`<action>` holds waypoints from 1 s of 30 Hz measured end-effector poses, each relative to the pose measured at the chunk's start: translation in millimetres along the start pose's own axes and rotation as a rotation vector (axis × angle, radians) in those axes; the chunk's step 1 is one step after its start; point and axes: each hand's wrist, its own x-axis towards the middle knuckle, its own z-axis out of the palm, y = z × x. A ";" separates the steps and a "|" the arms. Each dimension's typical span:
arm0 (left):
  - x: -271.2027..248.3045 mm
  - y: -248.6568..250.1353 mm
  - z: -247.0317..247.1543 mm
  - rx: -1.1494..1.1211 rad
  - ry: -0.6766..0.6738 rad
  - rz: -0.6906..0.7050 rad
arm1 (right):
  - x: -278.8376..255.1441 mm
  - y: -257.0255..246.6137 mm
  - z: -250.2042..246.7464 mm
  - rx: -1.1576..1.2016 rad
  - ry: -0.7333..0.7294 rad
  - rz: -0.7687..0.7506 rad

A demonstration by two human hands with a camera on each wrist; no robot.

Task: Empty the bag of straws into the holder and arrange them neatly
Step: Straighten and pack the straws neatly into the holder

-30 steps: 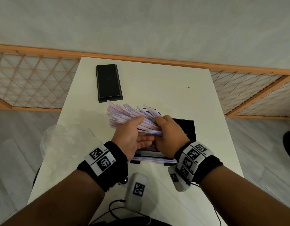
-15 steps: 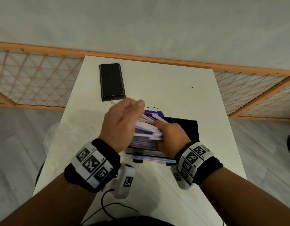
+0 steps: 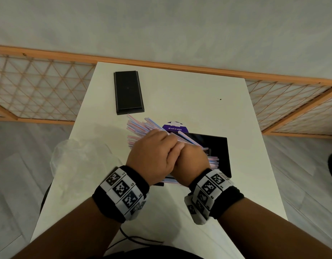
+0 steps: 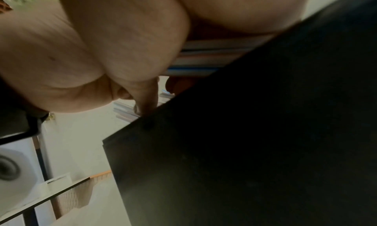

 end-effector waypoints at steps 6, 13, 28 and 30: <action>5.2 -6.0 -4.3 0.178 0.018 0.090 | -10.4 21.3 9.9 0.092 0.116 0.038; 17.1 6.0 -16.2 0.132 0.008 0.036 | -32.6 41.2 -18.3 0.124 -0.011 0.169; 29.5 34.8 -17.5 0.674 -0.722 -0.247 | -30.3 45.6 -21.2 0.112 -0.077 0.129; 25.4 36.8 -17.6 0.666 -0.738 -0.226 | -26.5 40.3 -20.7 0.111 -0.050 0.100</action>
